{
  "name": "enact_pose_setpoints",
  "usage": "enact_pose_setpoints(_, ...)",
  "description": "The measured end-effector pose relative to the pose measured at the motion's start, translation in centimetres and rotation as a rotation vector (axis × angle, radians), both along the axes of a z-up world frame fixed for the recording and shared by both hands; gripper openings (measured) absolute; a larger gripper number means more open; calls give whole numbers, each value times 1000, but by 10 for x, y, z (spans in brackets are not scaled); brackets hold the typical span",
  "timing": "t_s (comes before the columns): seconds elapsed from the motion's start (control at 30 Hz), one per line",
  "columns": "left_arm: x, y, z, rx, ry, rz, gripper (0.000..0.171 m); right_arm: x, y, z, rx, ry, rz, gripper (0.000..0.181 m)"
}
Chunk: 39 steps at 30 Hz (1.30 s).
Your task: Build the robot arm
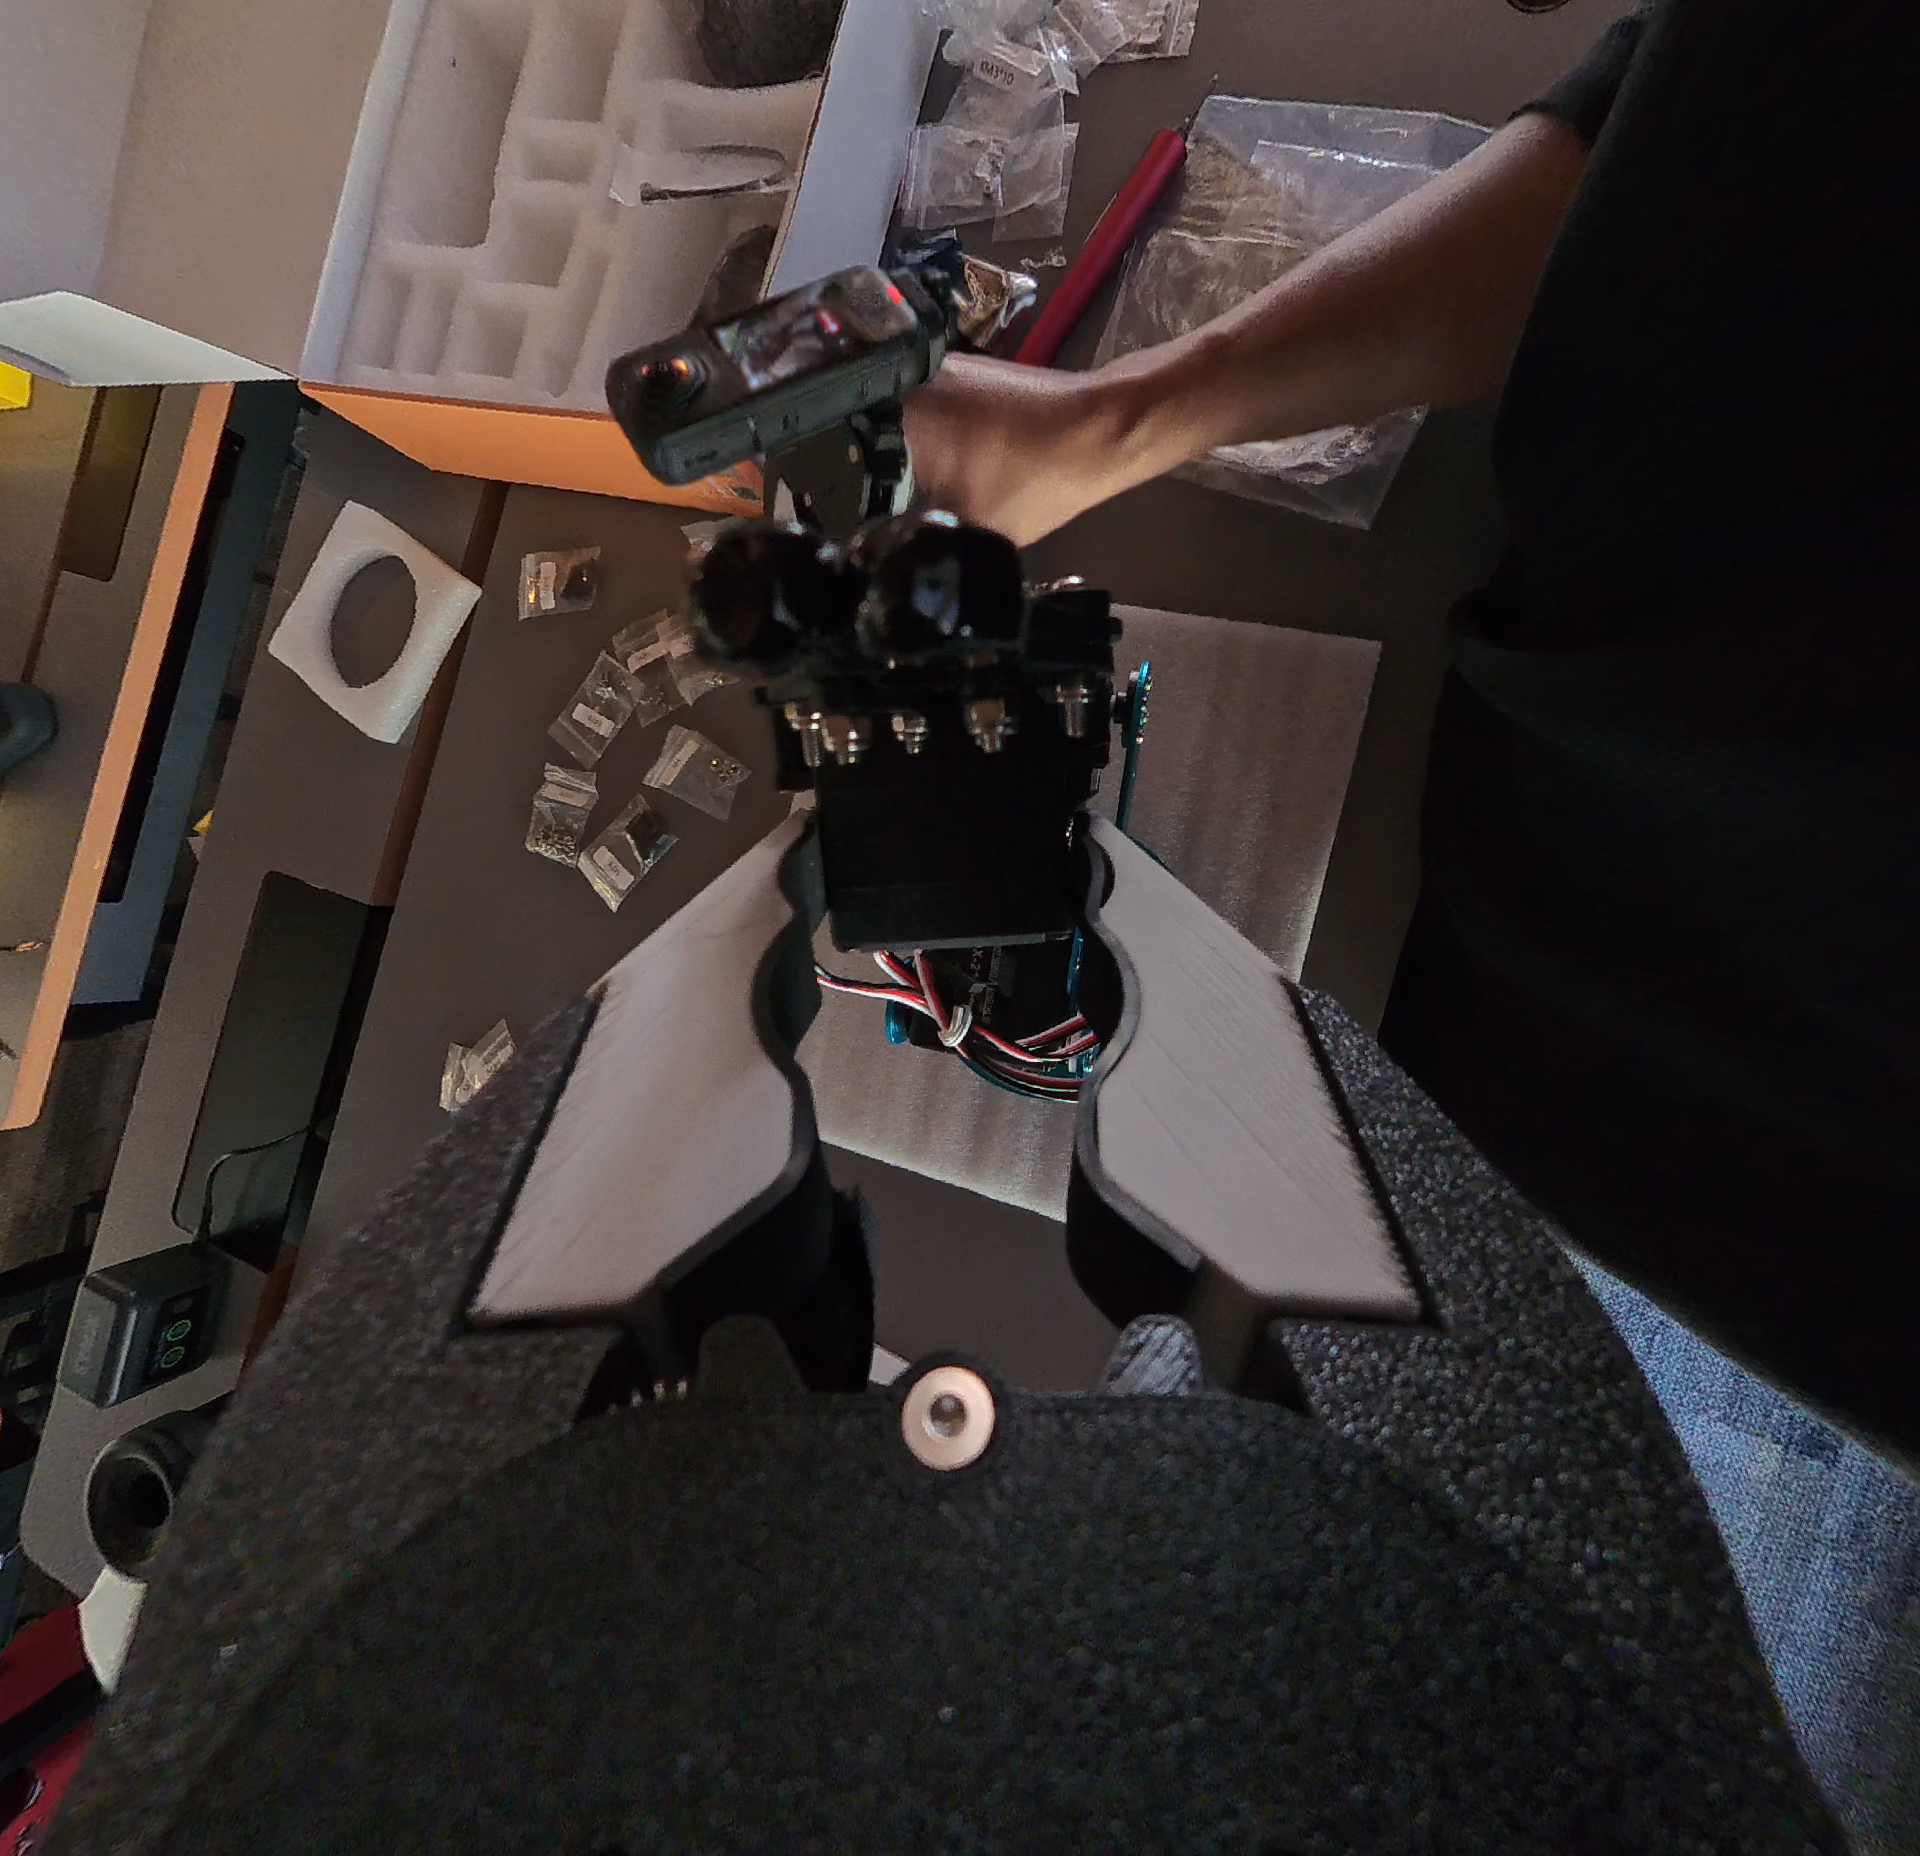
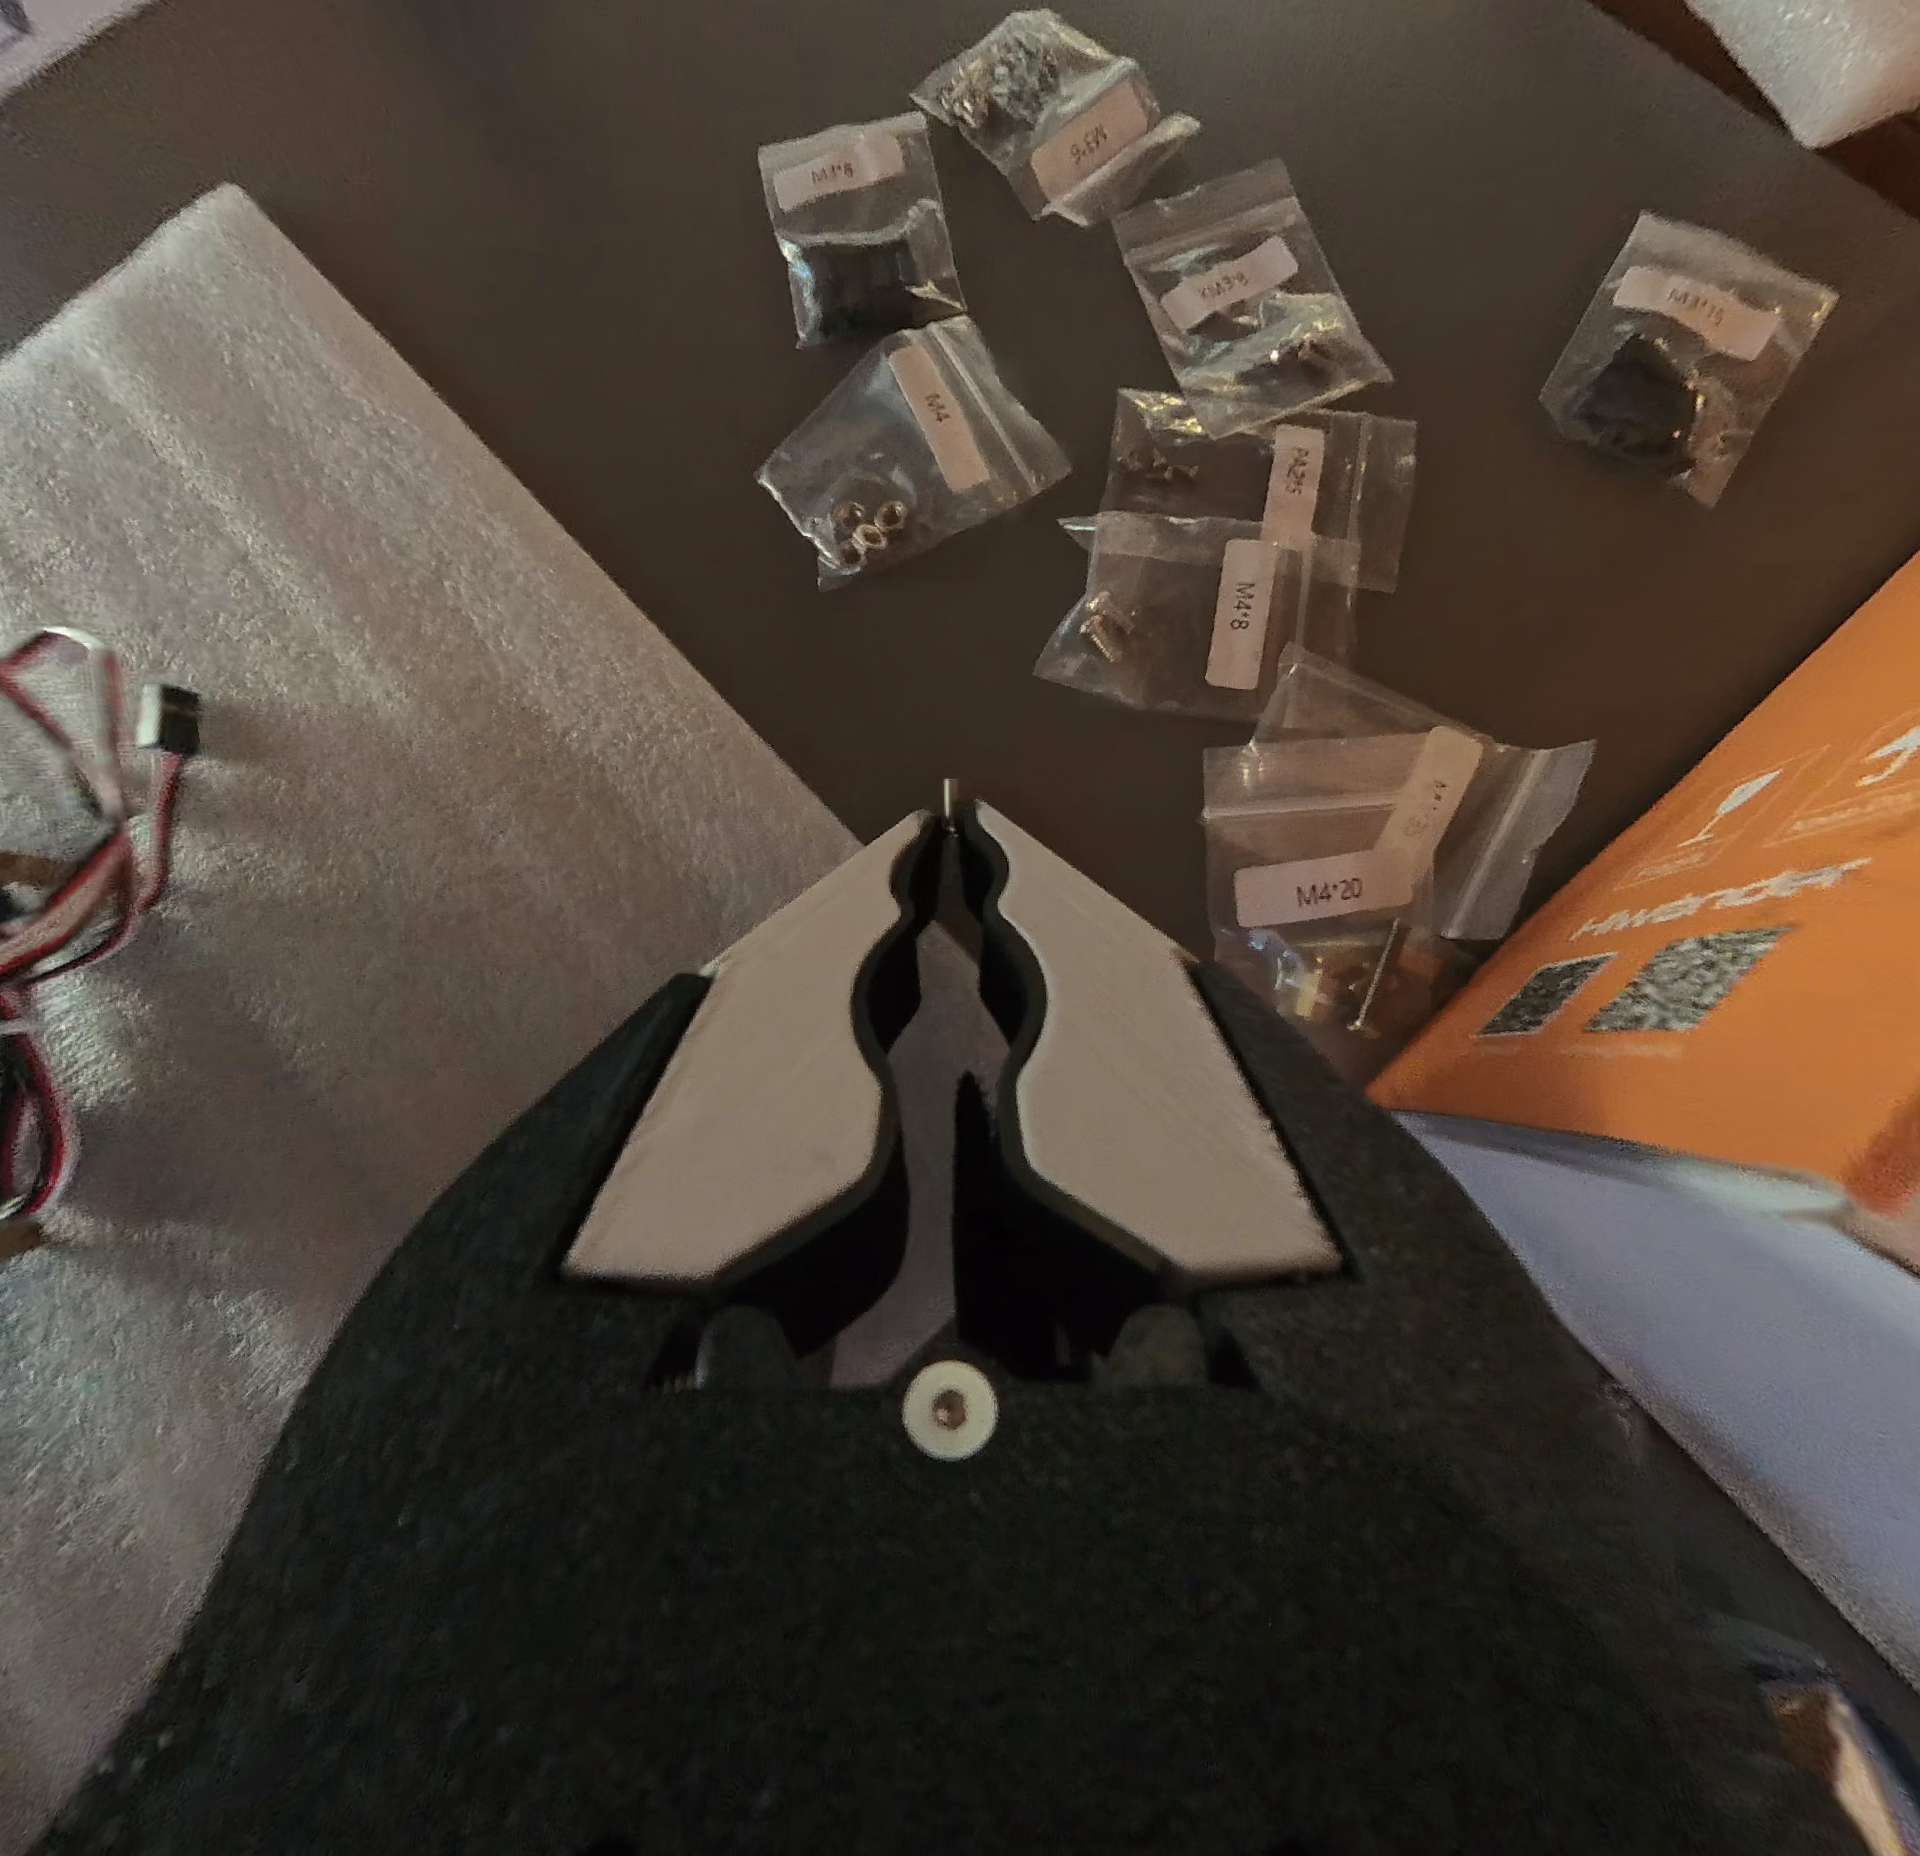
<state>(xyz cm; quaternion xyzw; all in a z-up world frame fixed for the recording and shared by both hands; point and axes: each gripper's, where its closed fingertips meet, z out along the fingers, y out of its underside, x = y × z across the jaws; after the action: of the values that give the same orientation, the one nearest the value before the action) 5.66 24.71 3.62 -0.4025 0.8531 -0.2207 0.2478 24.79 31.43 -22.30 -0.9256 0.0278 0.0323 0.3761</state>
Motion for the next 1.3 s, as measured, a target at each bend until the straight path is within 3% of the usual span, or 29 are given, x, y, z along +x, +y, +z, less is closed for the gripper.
enact_pose_setpoints(0.13,1,-1,0,-2,-3,1,48,-19,-7,42,113,61,157,1)
enact_pose_setpoints(0.4,1,1,0,7,14,3,48,-84,-44,190,454,275,592,1)
enact_pose_setpoints(0.67,2,0,0,11,38,-6,48,-135,-85,261,513,463,981,1)
enact_pose_setpoints(0.87,2,0,1,9,53,-15,47,-158,-88,265,394,403,1138,1)
enact_pose_setpoints(1.3,6,-2,1,-10,62,-38,47,-165,-82,261,173,225,1167,2)
